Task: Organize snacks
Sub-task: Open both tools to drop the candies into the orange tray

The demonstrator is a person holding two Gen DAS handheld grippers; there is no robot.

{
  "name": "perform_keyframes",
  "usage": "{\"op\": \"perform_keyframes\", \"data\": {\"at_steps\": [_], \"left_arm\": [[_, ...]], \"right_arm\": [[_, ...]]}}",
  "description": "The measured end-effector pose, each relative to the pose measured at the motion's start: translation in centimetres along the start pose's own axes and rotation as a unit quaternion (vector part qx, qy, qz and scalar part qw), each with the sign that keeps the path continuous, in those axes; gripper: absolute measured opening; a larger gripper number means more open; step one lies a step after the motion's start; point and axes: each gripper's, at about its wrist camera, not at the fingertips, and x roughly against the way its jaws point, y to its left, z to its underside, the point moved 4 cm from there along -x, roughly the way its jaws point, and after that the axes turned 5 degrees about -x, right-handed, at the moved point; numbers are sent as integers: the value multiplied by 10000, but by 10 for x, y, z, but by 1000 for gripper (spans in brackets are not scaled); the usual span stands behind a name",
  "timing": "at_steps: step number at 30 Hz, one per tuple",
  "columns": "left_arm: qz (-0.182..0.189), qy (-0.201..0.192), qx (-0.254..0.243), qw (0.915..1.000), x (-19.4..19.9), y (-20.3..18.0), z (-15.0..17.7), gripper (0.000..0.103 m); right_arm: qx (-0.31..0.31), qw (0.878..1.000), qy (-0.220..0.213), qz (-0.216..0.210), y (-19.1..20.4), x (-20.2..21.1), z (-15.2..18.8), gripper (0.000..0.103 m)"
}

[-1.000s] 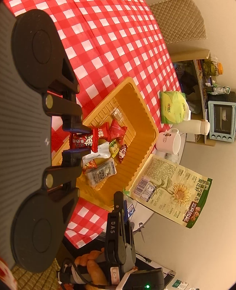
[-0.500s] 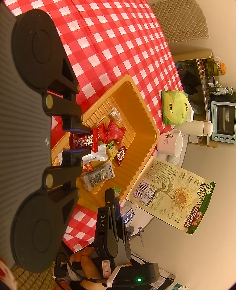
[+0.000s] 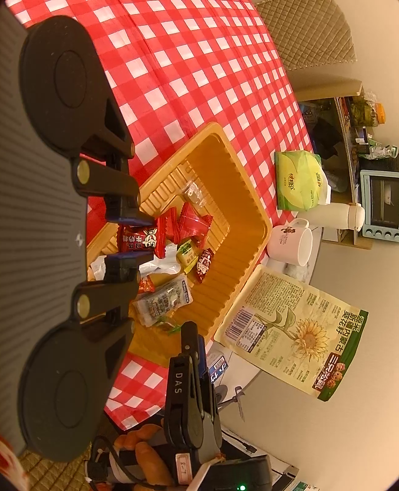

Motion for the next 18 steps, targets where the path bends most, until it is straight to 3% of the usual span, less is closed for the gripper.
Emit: {"op": "perform_keyframes", "data": {"at_steps": [18], "left_arm": [[-400,44,120,9991,-50,28,-36,15]], "right_arm": [[-189,9996,-48,-192,18,-17,-20,23]]}}
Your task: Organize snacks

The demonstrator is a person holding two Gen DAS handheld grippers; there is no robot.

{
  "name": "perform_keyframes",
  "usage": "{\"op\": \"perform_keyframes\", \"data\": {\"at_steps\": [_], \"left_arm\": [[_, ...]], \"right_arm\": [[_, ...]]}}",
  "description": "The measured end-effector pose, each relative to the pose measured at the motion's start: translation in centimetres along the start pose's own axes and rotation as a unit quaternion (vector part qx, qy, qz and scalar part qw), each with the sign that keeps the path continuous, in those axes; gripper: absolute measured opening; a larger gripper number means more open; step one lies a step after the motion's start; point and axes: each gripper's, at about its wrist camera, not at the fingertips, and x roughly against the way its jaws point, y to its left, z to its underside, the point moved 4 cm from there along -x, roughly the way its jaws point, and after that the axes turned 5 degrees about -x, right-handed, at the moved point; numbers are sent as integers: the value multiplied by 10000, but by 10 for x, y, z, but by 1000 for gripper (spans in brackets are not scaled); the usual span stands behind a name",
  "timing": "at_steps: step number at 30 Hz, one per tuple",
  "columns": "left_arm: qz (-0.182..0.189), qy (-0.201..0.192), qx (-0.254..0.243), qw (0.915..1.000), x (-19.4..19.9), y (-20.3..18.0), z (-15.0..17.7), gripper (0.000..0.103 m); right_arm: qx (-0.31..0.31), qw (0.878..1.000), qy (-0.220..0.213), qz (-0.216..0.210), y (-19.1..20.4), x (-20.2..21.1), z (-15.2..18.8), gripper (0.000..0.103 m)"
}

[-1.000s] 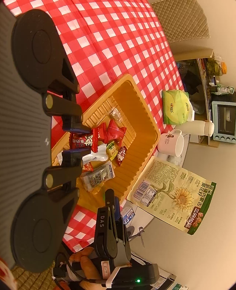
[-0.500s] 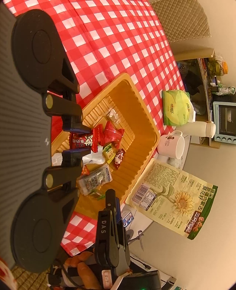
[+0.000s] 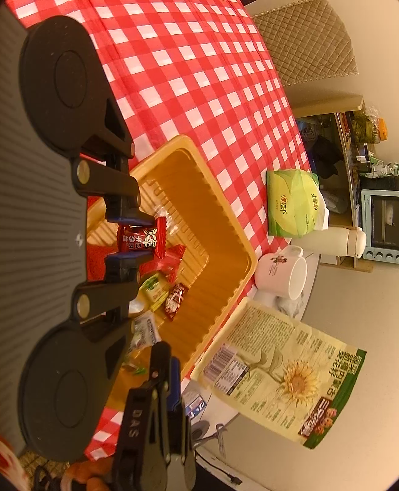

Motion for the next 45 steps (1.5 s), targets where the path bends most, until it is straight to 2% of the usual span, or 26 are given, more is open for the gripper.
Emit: {"op": "perform_keyframes", "data": {"at_steps": [8,10,12,14,15,19,24,26,28,30,37,45], "left_arm": [[-19,68,44,10000,-15,3,-4,17],[-46,93,55,9999,-16,3,-2,21],[-37,111,87,9999,-13,3,1,26],[-33,117,132,9998,-7,3,5,31],[-40,108,153,9998,-3,3,7,36],[-78,44,231,9997,16,0,14,46],[-170,-95,237,9995,49,-8,24,64],[-224,-144,244,9993,62,-11,28,68],[-257,-181,253,9992,76,-15,34,71],[-269,-185,284,9991,89,-18,42,79],[-424,-1,446,9981,125,-26,78,80],[-728,201,609,9953,156,-13,114,80]], "right_arm": [[-115,9999,-52,69,-5,5,2,25],[-172,9998,-65,101,-7,7,3,35],[-244,9995,-122,140,-9,11,5,64],[-290,9991,-245,167,-9,17,6,75],[-307,9990,-277,171,-9,20,7,77],[-431,9987,-247,110,-9,29,12,78],[-507,9985,-177,39,-5,43,21,91],[-512,9986,-113,-28,-2,49,26,93],[-457,9989,-40,-108,1,55,31,94],[-344,9993,-16,-175,7,61,36,94],[-139,9993,143,-326,30,82,59,95],[-47,9982,347,-495,71,100,93,95]]}}
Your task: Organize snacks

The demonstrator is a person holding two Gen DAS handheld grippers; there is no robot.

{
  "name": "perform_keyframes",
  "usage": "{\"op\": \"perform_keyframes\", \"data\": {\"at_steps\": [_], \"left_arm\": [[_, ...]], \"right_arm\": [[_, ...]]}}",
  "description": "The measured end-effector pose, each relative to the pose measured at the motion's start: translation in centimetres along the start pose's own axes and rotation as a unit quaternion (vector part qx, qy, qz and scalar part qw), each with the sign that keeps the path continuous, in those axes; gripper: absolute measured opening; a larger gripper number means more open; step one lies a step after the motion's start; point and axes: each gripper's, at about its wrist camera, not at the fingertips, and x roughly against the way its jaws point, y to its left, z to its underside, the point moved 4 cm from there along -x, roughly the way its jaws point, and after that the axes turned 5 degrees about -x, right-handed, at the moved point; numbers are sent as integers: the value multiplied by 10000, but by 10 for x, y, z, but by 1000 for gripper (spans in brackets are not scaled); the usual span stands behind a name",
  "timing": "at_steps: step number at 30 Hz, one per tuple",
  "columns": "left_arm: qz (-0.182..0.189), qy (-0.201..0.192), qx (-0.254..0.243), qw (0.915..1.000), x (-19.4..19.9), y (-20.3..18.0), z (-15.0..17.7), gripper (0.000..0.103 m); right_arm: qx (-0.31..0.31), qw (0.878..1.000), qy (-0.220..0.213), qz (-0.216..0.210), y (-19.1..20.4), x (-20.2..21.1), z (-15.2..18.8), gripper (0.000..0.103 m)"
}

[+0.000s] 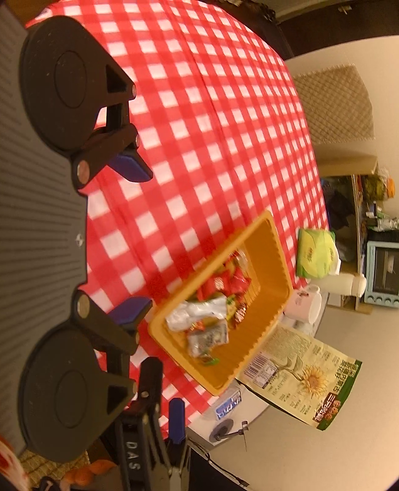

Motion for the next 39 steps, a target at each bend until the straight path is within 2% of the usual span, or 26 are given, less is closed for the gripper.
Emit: {"op": "perform_keyframes", "data": {"at_steps": [9,20,30,39], "left_arm": [[-30,123,213,9997,38,40,35,80],[-19,259,389,9989,76,80,77,80],[44,275,427,9987,88,99,95,80],[126,245,385,9989,90,105,98,80]], "right_arm": [[-30,9999,131,59,59,0,27,95],[-65,9994,173,310,111,6,55,95],[21,9990,248,375,141,5,73,95],[61,9985,324,431,152,4,79,95]]}}
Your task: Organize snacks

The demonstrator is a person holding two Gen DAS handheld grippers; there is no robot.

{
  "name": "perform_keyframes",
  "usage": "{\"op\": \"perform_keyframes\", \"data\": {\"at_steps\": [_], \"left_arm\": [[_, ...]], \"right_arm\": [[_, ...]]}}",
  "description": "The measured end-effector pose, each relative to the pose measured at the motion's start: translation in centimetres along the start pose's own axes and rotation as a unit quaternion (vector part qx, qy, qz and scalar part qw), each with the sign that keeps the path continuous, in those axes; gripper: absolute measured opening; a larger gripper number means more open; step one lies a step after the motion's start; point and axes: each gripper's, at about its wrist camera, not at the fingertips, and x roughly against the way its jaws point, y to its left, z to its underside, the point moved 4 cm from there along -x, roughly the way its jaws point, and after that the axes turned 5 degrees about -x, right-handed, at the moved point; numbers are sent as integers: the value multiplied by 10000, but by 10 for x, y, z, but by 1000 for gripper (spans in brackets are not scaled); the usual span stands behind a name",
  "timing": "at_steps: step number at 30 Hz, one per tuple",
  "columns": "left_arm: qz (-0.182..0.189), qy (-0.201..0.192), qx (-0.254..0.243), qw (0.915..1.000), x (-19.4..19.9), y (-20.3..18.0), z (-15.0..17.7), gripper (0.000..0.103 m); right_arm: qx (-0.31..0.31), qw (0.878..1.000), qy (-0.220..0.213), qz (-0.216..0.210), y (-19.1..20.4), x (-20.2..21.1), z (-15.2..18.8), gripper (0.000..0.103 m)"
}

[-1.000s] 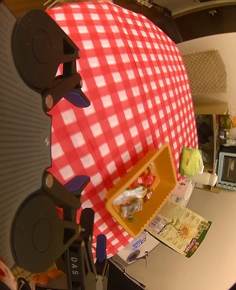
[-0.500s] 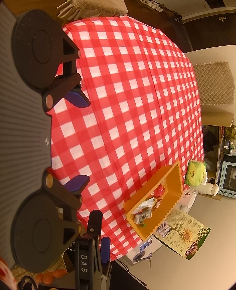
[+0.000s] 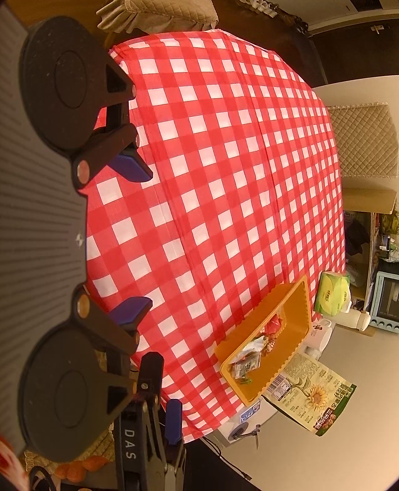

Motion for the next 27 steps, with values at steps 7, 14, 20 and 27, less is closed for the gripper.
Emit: {"op": "perform_keyframes", "data": {"at_steps": [7,14,20,27], "left_arm": [[24,-19,-5,10000,1,0,-1,80],[44,-49,-9,10000,3,-1,-1,80],[45,-49,-13,10000,3,-1,-1,80],[43,-58,-11,10000,5,-2,-2,80]], "right_arm": [[5,10000,-10,14,1,1,0,95],[38,10000,-24,25,2,2,-1,95],[39,10000,-28,26,1,3,-1,95],[41,10000,-27,24,1,3,-1,95]]}}
